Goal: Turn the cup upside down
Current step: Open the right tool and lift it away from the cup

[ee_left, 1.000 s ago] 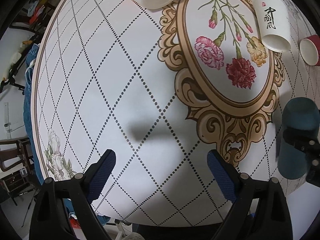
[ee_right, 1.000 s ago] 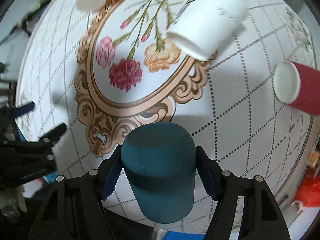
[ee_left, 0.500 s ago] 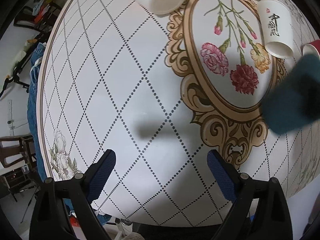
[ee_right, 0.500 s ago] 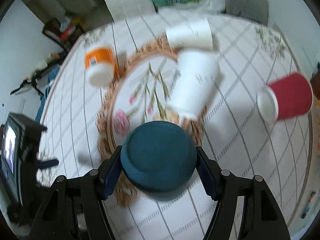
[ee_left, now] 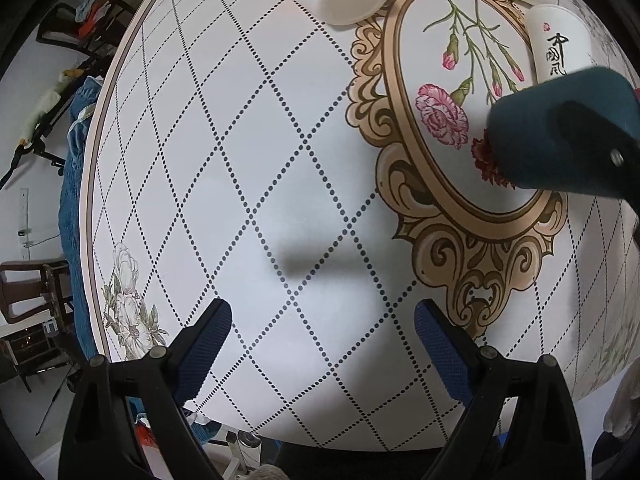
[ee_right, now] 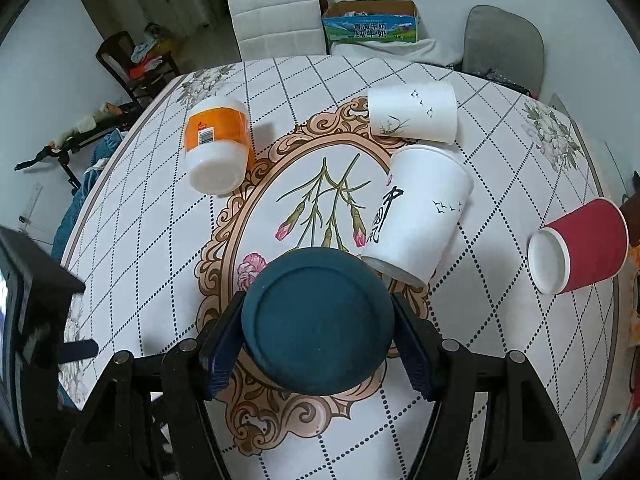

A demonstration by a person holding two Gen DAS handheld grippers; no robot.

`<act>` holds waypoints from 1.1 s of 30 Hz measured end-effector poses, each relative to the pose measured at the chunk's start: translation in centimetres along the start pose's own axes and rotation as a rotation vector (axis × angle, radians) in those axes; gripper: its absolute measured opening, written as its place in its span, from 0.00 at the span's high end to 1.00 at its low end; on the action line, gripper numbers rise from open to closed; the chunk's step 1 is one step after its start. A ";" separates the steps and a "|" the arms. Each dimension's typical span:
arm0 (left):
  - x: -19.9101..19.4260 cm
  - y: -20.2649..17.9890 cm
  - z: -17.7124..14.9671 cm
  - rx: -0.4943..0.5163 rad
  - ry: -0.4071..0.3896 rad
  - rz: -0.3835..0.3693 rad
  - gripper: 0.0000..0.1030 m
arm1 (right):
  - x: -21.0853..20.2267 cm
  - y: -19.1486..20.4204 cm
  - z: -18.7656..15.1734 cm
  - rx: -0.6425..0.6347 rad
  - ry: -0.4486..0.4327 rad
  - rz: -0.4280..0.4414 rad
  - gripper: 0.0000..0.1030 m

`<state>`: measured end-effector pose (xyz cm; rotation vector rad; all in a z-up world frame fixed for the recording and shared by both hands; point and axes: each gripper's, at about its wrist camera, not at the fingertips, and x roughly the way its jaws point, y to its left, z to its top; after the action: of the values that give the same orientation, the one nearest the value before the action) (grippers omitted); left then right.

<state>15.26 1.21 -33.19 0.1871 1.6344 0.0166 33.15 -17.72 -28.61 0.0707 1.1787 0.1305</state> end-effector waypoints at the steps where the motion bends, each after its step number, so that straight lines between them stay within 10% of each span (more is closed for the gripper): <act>1: 0.0 0.0 0.0 0.002 -0.001 -0.002 0.09 | 0.4 0.1 0.1 0.002 0.008 0.001 0.31; 14: -5.5 0.4 -0.2 -0.008 -0.120 0.013 0.07 | -5.4 -1.8 -0.2 0.088 0.039 -0.084 0.08; 33: -22.9 1.3 -4.4 0.003 -0.358 -0.125 0.04 | -22.8 -3.1 -1.6 0.233 -0.059 -0.209 0.07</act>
<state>12.39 -0.07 -10.03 0.0830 1.2867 -0.1093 23.30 -23.99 -8.68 0.1545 1.1313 -0.1927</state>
